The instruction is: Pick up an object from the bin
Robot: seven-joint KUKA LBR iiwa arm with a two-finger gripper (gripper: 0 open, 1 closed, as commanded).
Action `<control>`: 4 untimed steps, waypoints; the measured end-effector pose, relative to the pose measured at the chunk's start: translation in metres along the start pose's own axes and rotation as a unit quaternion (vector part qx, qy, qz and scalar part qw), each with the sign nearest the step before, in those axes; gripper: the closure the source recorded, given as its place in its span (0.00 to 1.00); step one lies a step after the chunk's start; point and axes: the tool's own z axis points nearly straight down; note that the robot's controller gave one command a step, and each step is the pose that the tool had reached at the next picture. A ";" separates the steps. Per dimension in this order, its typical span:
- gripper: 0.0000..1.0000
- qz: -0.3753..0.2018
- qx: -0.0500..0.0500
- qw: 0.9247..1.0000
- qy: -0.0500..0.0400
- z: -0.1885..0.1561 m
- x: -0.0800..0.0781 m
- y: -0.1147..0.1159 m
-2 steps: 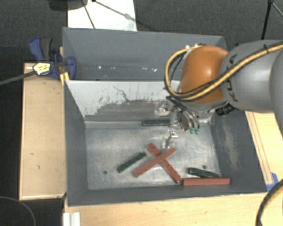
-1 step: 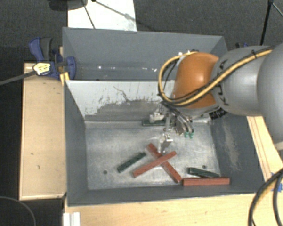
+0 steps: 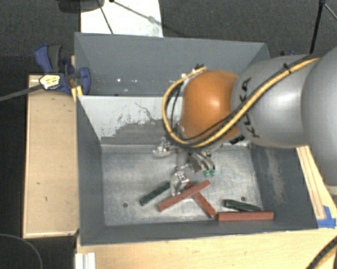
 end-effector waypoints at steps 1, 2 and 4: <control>0.00 0.049 0.000 0.999 -0.002 0.022 0.031 -0.045; 1.00 -0.142 0.004 0.990 -0.004 0.050 0.008 -0.019; 1.00 -0.140 0.003 0.990 -0.004 0.048 0.009 -0.019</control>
Offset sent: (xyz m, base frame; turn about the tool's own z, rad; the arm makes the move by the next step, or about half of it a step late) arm -0.0082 -0.0187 -0.0569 -0.2836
